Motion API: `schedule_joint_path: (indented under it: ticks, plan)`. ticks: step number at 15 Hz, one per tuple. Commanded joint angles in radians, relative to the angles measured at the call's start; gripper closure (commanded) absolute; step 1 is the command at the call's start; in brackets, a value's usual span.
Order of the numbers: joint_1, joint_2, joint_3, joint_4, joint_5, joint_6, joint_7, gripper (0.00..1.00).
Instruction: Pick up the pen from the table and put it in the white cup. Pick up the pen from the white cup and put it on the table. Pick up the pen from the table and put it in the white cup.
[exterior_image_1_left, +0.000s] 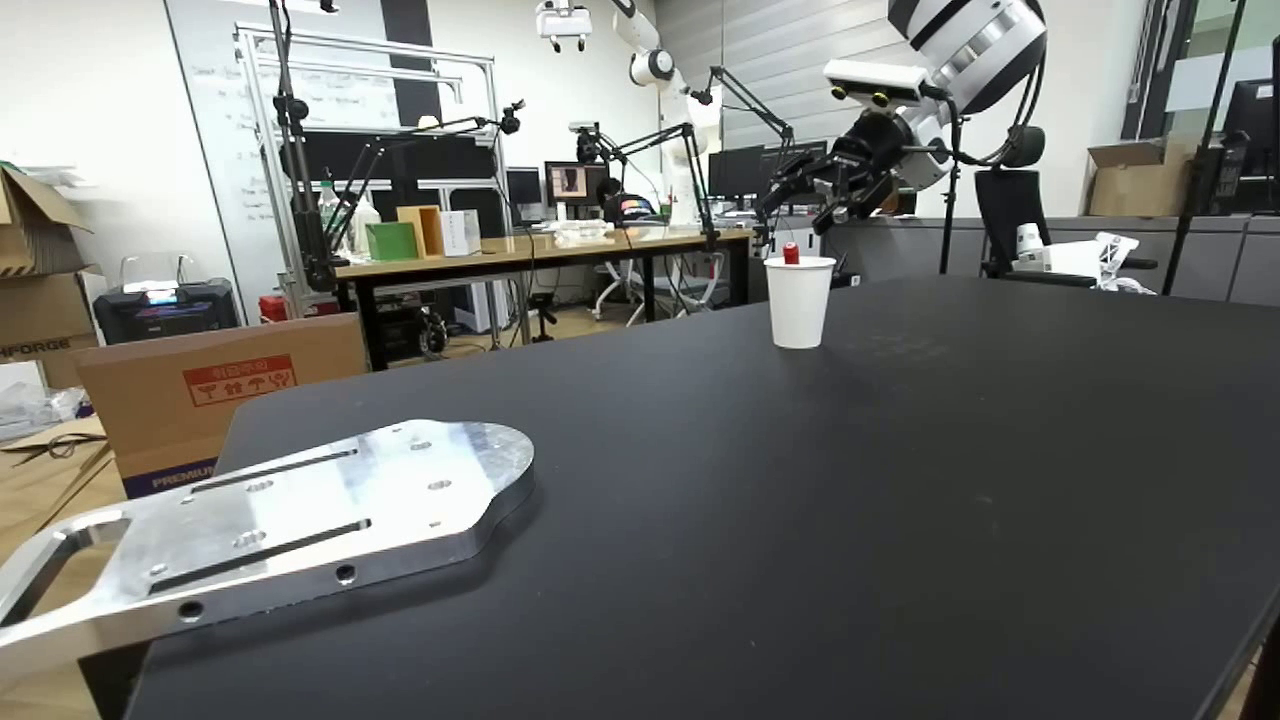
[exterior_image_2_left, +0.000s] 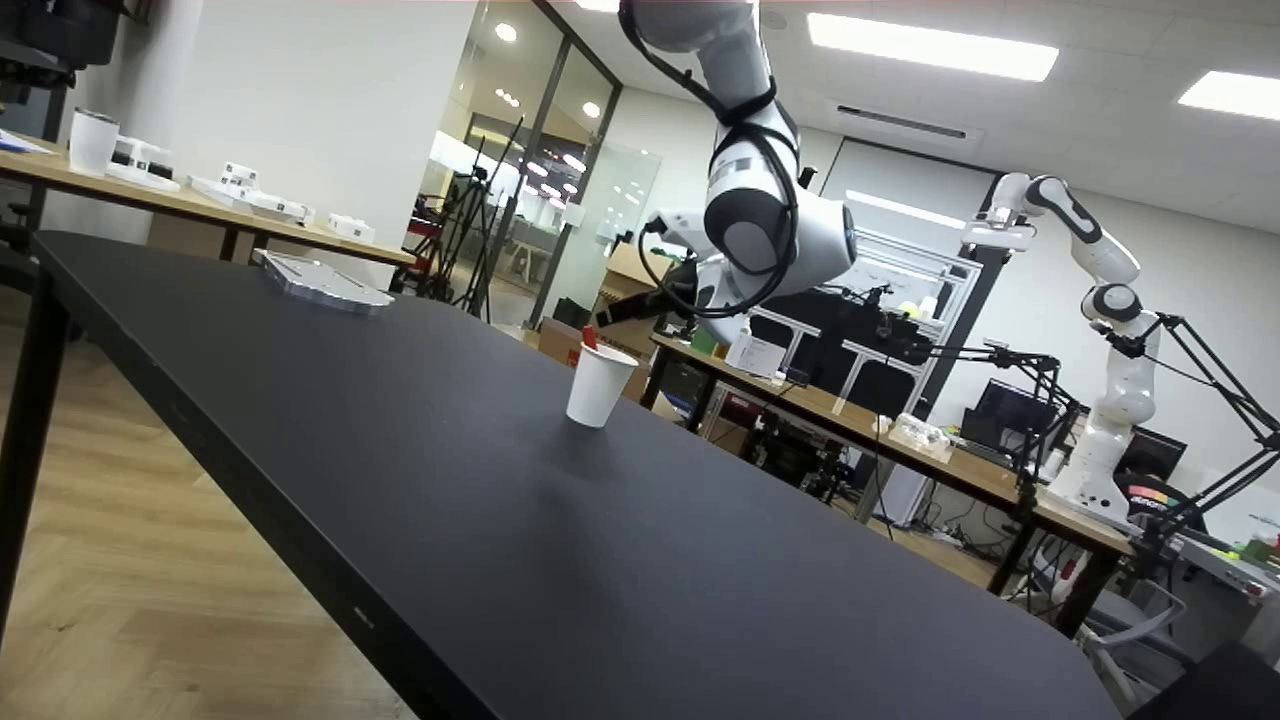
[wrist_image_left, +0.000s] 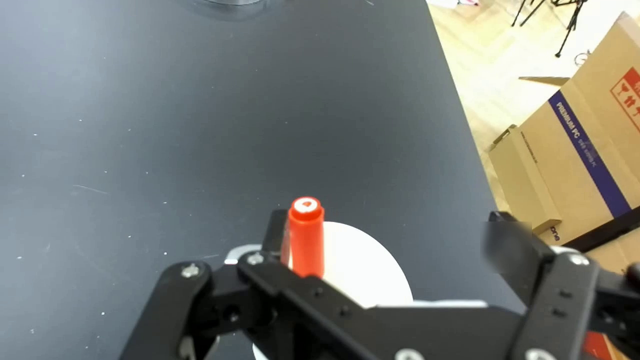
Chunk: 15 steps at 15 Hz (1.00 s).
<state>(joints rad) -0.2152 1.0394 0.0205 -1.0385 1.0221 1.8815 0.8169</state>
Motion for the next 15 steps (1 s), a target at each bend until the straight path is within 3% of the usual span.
schedule_joint_path:
  ticks: [1,6,7,8,10,15]
  plan:
    - [-0.007,0.032,0.012,0.032,0.009,-0.022,0.001,0.0]
    - [0.004,0.064,0.019,0.04,0.003,-0.028,-0.004,0.0]
    - [0.006,0.071,0.02,0.042,0.002,-0.033,-0.009,0.04]
    - [0.008,0.075,0.02,0.041,0.002,-0.032,-0.011,0.26]
    - [0.012,0.08,0.021,0.043,0.002,-0.032,-0.014,0.3]
    - [0.015,0.075,0.02,0.042,0.0,-0.033,-0.025,0.66]
